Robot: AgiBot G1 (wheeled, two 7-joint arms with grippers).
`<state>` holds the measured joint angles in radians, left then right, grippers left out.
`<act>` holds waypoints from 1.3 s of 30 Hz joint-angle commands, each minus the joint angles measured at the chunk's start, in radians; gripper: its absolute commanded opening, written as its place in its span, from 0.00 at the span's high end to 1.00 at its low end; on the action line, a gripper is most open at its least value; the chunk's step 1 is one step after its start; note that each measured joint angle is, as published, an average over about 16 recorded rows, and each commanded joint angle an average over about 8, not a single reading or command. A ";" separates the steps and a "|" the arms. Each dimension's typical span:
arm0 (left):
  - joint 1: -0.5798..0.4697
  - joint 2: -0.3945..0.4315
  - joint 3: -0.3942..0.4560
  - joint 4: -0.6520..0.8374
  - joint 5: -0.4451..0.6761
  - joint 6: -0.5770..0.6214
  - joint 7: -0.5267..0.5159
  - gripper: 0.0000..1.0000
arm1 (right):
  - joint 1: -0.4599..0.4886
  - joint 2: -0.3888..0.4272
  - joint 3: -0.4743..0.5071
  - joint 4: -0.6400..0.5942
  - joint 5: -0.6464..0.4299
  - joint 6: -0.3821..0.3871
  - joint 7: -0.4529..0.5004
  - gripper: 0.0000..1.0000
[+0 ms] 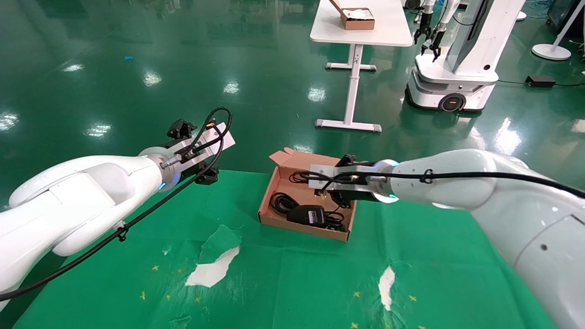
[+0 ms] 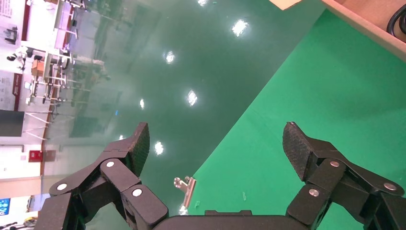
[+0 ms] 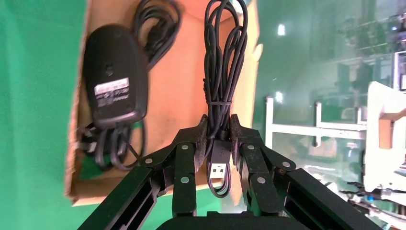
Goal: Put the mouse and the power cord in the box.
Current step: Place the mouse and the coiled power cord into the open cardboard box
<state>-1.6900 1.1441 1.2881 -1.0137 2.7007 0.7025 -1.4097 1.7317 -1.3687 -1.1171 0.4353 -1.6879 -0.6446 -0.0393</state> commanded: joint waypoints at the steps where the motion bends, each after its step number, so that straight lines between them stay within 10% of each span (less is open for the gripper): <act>1: 0.000 0.000 0.000 0.000 0.000 0.000 0.000 0.00 | -0.009 0.000 -0.012 -0.016 0.006 0.014 0.008 0.00; 23: 0.000 0.001 0.000 0.000 0.000 0.000 0.000 0.00 | -0.008 0.013 0.018 0.017 0.013 -0.020 0.004 0.00; 39: 0.000 0.001 0.000 0.001 0.000 0.000 0.000 0.00 | -0.174 0.204 0.228 0.231 0.256 -0.233 0.061 0.00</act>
<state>-1.6898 1.1446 1.2884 -1.0132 2.7004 0.7026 -1.4093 1.5575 -1.1648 -0.8892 0.6656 -1.4326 -0.8774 0.0215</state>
